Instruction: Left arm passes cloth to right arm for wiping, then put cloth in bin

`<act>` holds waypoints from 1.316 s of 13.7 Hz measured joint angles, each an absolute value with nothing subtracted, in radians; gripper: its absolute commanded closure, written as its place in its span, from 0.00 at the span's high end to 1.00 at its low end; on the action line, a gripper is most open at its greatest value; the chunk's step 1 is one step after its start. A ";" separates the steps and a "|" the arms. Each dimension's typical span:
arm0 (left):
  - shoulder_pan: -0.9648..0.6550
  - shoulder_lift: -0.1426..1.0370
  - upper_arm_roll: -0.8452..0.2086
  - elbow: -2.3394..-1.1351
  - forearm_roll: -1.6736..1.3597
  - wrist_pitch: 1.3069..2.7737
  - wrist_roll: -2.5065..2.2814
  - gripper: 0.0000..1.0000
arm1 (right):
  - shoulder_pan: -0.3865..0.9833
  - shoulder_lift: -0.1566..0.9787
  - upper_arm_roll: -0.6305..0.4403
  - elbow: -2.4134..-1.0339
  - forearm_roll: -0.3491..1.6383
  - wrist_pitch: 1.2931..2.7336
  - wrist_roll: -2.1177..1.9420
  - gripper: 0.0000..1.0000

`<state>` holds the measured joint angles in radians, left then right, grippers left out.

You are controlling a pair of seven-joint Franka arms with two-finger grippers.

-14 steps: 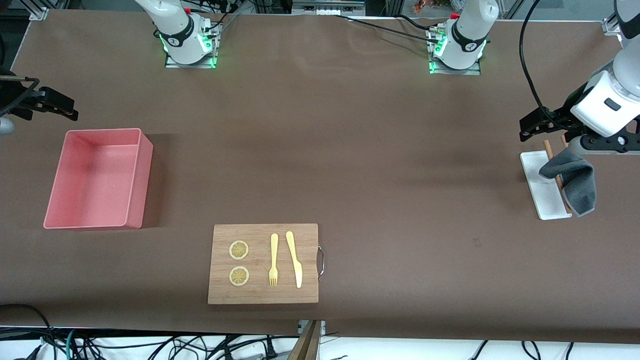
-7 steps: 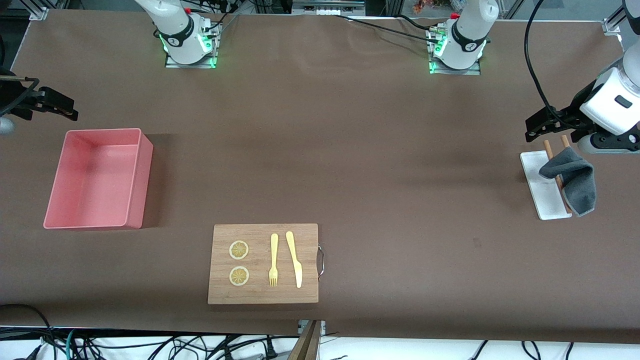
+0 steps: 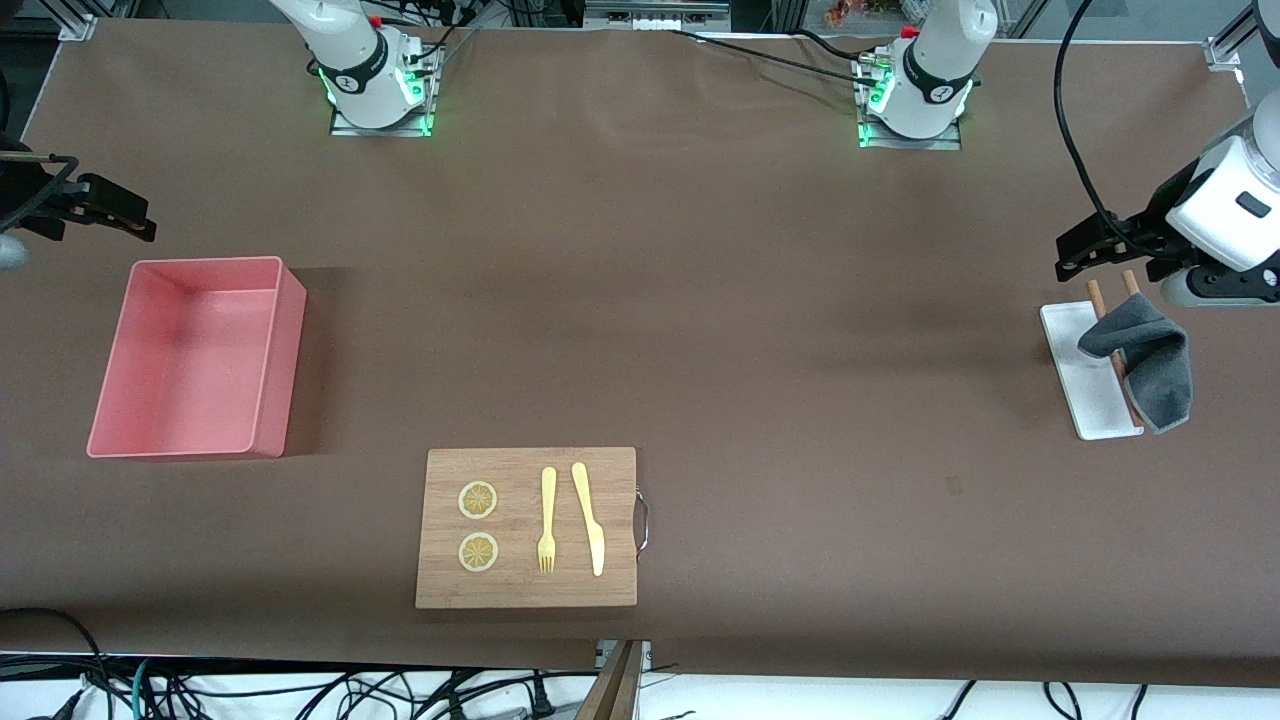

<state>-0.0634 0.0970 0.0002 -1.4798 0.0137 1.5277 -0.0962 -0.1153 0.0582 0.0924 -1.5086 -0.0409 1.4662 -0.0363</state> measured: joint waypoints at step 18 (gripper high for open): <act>0.141 0.216 0.005 -1.552 0.015 1.502 -0.008 1.00 | -0.115 0.058 0.092 -1.509 -0.041 1.466 -0.036 1.00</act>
